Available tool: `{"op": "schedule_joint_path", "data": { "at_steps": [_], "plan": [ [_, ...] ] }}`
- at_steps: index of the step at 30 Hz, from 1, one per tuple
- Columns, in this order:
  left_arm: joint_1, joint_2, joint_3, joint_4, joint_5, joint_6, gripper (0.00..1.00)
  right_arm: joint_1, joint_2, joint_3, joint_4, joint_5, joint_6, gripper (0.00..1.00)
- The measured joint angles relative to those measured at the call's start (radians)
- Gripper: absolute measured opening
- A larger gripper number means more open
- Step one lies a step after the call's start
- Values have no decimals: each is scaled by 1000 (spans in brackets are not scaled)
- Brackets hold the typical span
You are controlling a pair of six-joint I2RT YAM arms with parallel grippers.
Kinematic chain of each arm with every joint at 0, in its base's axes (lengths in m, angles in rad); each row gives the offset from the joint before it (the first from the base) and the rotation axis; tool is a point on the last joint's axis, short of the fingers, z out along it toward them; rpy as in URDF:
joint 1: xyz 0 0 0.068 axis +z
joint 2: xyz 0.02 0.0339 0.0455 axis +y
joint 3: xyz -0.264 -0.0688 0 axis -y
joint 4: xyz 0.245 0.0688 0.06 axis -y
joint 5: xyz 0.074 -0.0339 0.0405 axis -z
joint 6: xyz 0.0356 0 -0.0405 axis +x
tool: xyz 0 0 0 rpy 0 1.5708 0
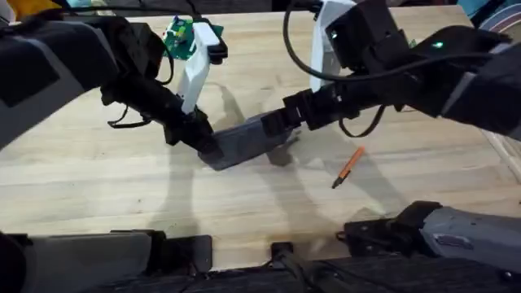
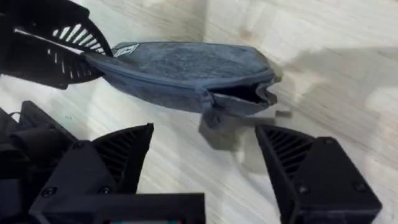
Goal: Unzip the bag, pick up the pens from the table one at a time and place them inside, then zip the bag closed.
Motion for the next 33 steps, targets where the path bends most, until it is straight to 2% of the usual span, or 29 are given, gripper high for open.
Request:
{"op": "schedule_joint_path", "data": {
  "at_steps": [4, 12, 19, 25, 30, 33],
  "plan": [
    [0, 0, 0, 0, 0, 0, 43, 1, 34, 0, 18, -3, 3, 993],
    [0, 0, 0, 0, 0, 0, 43, 1, 77, 0, 31, -3, 3, 911],
    [0, 0, 0, 0, 0, 0, 43, 1, 84, 0, 70, -3, 4, 746],
    [0, 0, 0, 0, 0, 0, 43, 1, 84, 0, 74, -3, 3, 680],
    [0, 0, 0, 0, 0, 0, 43, 1, 104, 0, 78, 1, 4, 373],
    [0, 0, 0, 0, 0, 0, 43, 1, 117, 0, 79, 0, 8, 232]
  ]
}}
